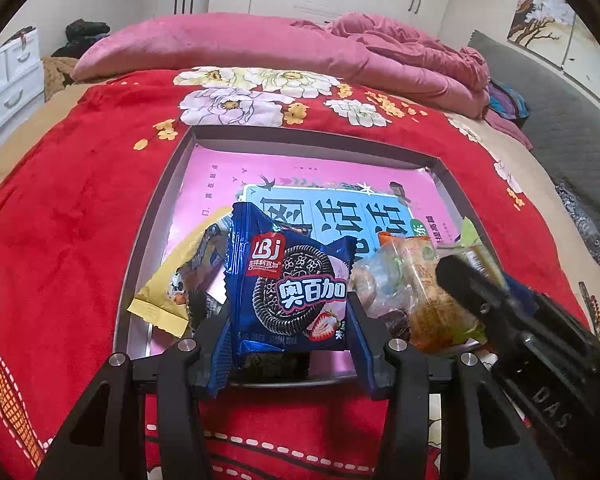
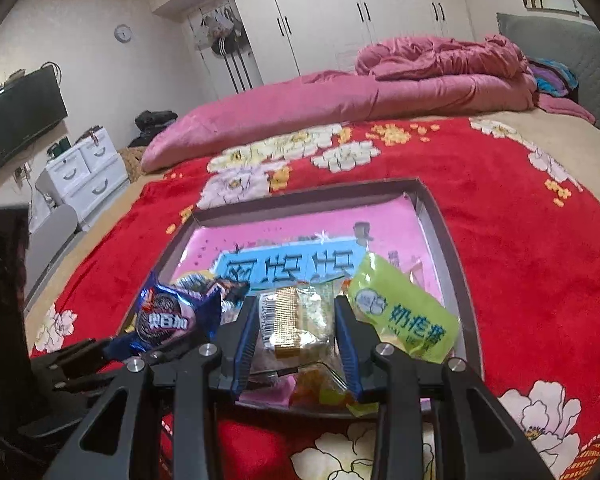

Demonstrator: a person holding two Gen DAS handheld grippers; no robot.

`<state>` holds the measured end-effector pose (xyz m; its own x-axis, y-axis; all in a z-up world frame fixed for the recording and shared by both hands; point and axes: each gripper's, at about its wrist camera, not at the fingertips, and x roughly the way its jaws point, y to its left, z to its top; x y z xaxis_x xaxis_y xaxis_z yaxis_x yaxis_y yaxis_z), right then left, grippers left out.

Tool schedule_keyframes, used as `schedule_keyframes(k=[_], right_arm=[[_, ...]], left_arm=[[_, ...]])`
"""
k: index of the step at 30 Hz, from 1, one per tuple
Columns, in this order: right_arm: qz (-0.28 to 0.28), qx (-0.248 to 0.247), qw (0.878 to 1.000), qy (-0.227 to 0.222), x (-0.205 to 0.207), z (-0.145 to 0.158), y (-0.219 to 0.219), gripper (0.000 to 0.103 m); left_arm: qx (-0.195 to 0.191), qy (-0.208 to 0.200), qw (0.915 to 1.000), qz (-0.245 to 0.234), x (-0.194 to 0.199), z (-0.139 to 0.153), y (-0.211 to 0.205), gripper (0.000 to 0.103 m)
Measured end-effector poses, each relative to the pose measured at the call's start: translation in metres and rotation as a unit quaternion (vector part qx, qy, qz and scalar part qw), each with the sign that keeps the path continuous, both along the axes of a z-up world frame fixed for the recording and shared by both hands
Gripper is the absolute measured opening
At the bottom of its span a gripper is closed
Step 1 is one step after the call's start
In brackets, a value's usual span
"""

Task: Organize snacks
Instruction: 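Lower the cookie pack and wafer pack into the tray and open both grippers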

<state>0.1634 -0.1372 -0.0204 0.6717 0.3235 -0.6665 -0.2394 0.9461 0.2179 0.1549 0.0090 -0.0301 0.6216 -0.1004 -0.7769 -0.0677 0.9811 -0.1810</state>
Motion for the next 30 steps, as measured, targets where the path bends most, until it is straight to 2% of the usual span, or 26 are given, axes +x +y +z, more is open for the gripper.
schedule_keyframes(k=[8,17,22,30], right_arm=[[0.013,0.013,1.0,0.002,-0.003,-0.002,0.002,0.038],[0.015,-0.014,1.0,0.003,-0.003,-0.004,0.005,0.038],[-0.004,-0.013,1.0,-0.009,-0.002,0.0,-0.006,0.038],[-0.02,-0.004,1.0,-0.001,0.004,-0.003,-0.017,0.038]], left_arm=[[-0.004,0.0,1.0,0.0,-0.001,0.0,0.0,0.051],[0.001,0.0,1.0,-0.002,-0.001,0.0,-0.001,0.051],[0.002,0.0,1.0,-0.003,-0.001,0.0,0.0,0.051],[0.006,0.0,1.0,-0.006,0.0,0.0,-0.001,0.051]])
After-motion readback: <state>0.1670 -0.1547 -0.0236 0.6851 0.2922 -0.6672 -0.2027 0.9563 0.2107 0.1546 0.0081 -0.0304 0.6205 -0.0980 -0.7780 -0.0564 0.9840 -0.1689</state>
